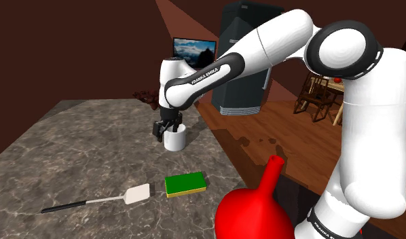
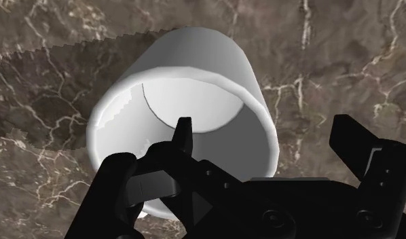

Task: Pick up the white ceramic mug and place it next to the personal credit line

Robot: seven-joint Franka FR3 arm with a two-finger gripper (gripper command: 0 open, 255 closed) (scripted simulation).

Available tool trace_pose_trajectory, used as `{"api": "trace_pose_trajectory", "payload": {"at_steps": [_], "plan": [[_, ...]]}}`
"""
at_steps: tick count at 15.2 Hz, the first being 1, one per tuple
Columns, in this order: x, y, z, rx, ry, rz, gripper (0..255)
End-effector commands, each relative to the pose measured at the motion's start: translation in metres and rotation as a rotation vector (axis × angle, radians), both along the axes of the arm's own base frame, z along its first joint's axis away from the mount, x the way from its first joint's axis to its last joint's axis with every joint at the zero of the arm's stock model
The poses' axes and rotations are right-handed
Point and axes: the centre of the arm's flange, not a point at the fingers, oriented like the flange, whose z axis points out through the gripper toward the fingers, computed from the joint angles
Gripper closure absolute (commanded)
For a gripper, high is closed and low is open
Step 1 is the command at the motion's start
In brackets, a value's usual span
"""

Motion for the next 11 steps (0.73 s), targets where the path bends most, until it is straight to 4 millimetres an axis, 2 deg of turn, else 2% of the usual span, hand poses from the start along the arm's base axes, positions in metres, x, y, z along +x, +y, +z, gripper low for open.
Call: {"api": "trace_pose_trajectory", "payload": {"at_steps": [1,2,11], "plan": [[0.0000,0.0000,0.0000,0.000,0.000,0.000,0],[0.0000,0.0000,0.0000,0.000,0.000,0.000,255],[0.0000,0.0000,-0.0001,0.000,0.000,0.000,255]]}}
